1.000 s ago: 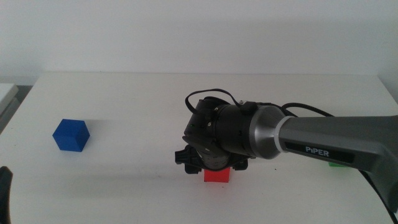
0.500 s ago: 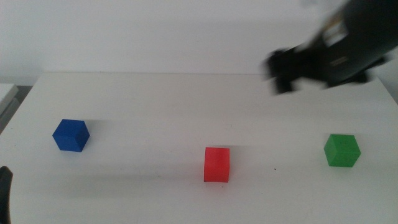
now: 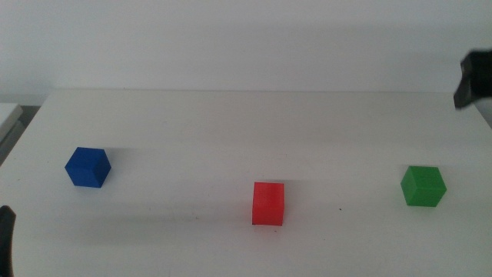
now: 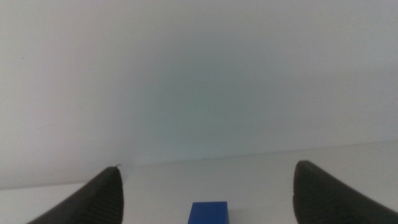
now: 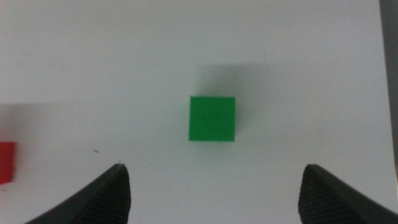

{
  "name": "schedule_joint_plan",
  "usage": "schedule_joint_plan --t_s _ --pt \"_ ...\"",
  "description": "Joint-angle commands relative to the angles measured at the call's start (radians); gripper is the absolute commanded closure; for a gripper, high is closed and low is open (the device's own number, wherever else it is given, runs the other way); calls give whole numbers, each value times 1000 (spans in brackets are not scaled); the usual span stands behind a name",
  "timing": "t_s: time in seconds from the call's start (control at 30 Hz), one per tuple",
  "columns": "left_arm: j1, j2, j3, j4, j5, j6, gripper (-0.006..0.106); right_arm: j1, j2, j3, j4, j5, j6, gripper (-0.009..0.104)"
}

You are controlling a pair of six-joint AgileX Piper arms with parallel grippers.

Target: Stack red cubes first, then green, then blue cubes in a specific spot.

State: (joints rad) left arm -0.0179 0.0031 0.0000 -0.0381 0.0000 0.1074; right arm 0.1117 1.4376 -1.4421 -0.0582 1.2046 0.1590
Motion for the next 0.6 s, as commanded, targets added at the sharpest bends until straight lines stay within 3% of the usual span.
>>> schedule_joint_plan --t_s 0.0,0.37,0.57 --pt "-2 -3 0 -3 -17 -3 8 -29 13 62 14 -45 -29 7" --pt "-2 -3 0 -3 -17 -3 8 -32 124 301 35 -301 -27 7" --pt "-2 -3 0 -3 -17 -3 8 -19 208 324 30 -383 8 7"
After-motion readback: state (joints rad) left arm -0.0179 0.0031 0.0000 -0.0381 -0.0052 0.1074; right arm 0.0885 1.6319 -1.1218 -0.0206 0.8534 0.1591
